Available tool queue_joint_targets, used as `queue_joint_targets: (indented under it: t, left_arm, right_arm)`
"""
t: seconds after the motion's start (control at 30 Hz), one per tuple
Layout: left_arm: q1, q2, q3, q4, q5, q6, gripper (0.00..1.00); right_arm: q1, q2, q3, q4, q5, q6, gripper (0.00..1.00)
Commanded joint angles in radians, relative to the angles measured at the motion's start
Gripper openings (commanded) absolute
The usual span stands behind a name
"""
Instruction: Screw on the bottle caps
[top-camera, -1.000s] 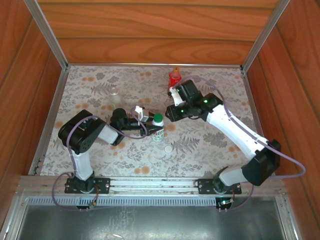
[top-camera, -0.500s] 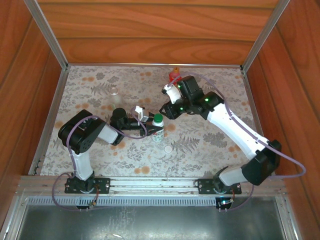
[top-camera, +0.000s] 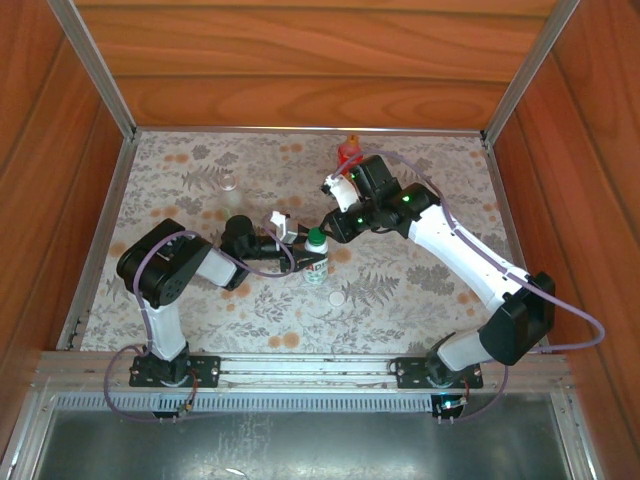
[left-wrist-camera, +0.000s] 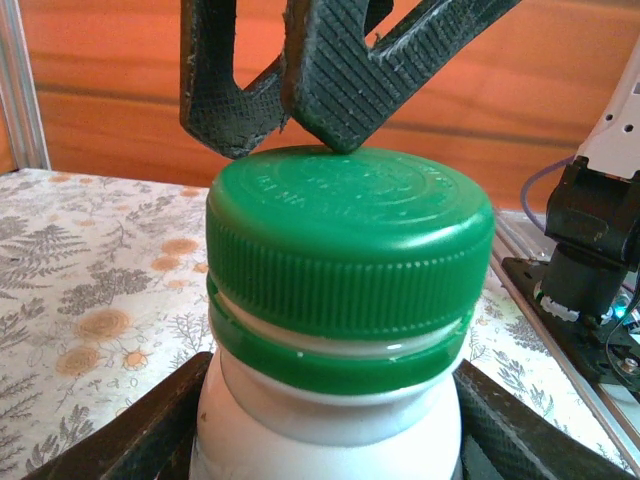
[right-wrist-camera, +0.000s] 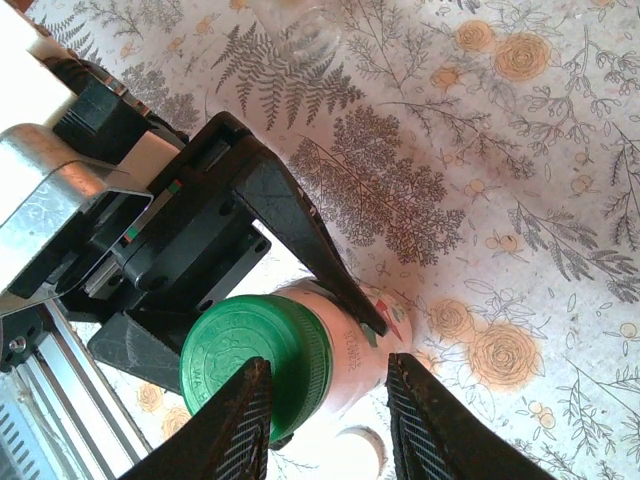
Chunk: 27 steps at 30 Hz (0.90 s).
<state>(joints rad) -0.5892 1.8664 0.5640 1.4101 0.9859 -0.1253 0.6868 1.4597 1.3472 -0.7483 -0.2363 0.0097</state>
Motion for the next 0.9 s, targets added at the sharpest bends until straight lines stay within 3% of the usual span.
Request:
queue_joint_targets:
  t: [0.0,0.57,0.87]
  left_arm:
    - [0.004,0.012,0.01,-0.02,0.033,-0.012,0.57]
    - [0.008,0.011,0.002,-0.021,0.025,-0.008,0.57]
    - [0.012,0.022,0.01,-0.023,0.025,-0.012,0.57]
  right_arm:
    - [0.001,0.006,-0.019,-0.012,-0.022,0.004,0.35]
    - [0.0,0.034,-0.075,-0.08,-0.017,-0.025,0.29]
    - [0.009,-0.029,-0.141,-0.039,-0.078,0.016,0.32]
